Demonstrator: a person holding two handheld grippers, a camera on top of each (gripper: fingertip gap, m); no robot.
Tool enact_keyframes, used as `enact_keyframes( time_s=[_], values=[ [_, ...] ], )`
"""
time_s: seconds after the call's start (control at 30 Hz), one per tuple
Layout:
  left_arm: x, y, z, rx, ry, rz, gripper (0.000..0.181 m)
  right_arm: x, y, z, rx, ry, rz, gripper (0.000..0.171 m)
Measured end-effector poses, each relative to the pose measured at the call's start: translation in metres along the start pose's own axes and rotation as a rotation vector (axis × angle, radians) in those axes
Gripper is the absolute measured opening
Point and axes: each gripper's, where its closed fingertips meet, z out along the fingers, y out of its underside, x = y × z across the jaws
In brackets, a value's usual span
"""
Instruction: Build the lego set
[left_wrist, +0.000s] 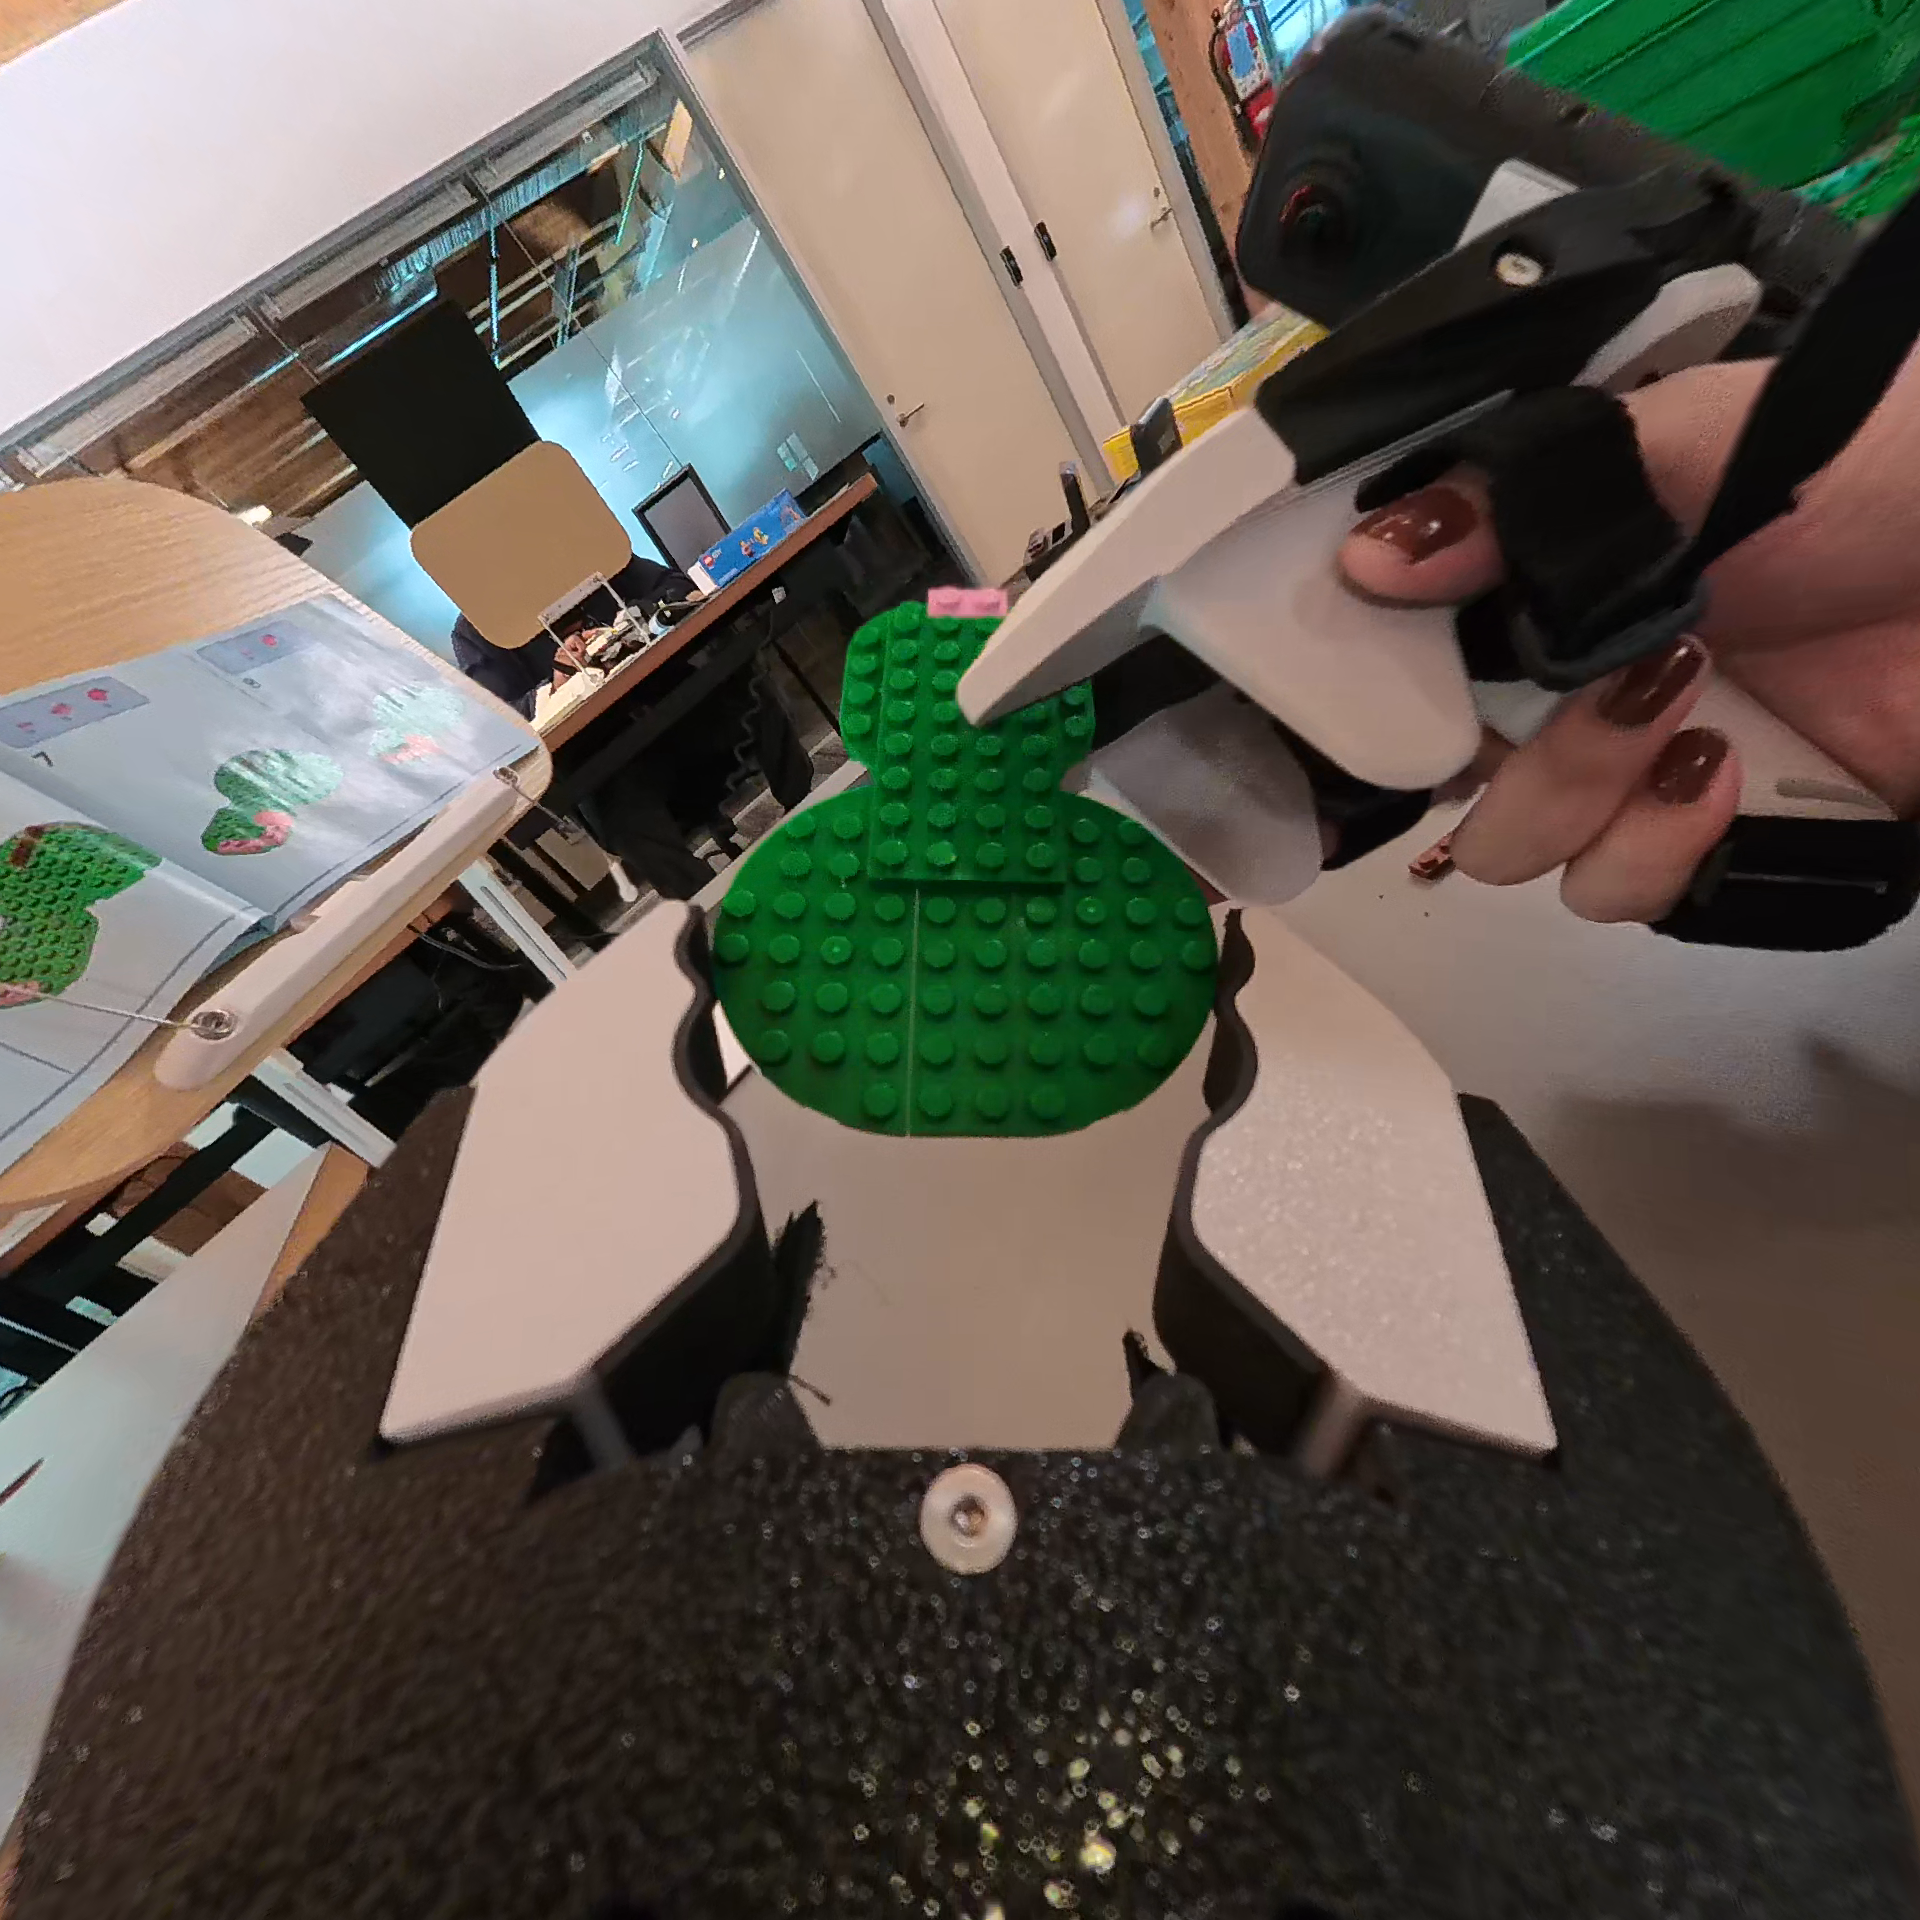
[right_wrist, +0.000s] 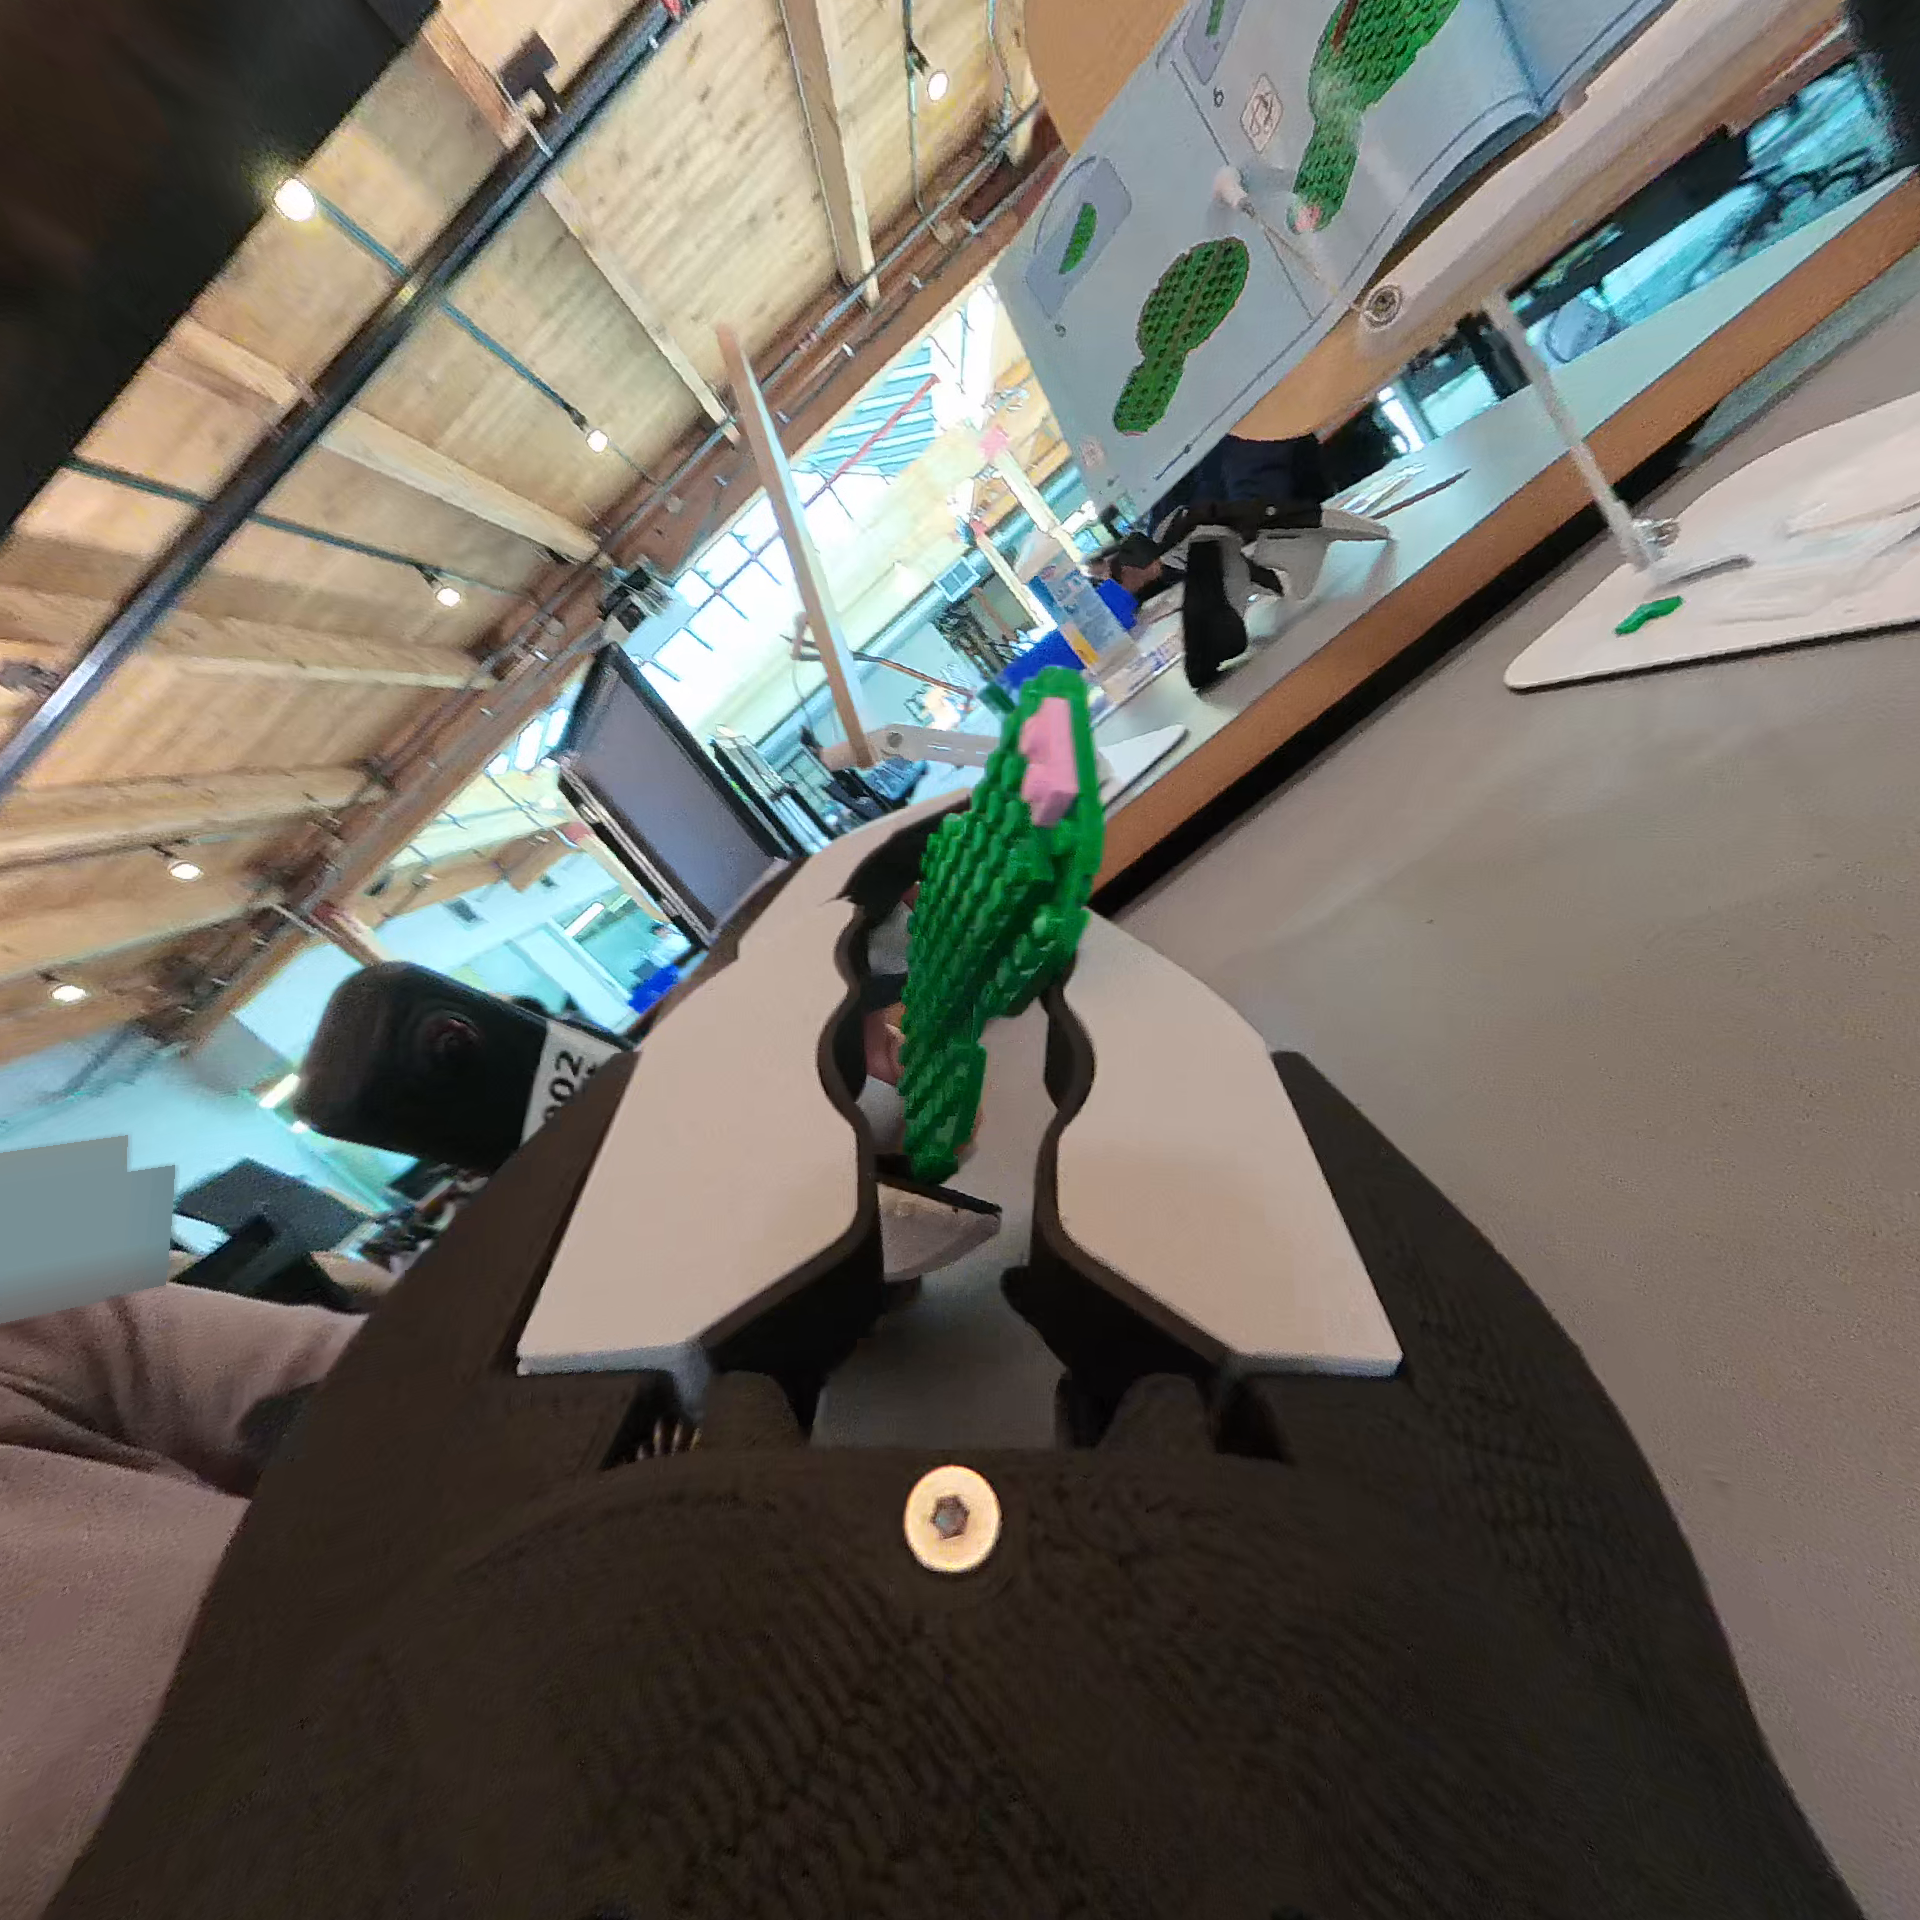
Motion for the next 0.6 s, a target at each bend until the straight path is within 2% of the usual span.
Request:
enact_keyframes(
  time_s=[0.13,0.4,0.6],
  values=[
    [-0.005,0.003,-0.001,0.001,0.002,-0.053,0.091,0.004,0.001,0.0,-0.013,0.054,-0.076,0.041],
    [-0.003,0.019,0.002,-0.048,0.048,-0.109,0.091,0.017,-0.002,-0.004,-0.004,0.131,-0.074,0.038],
    [0.005,0.045,0.001,-0.166,0.18,-0.187,0.092,0.036,0.016,-0.006,-0.159,0.242,-0.055,0.039]
  ],
)
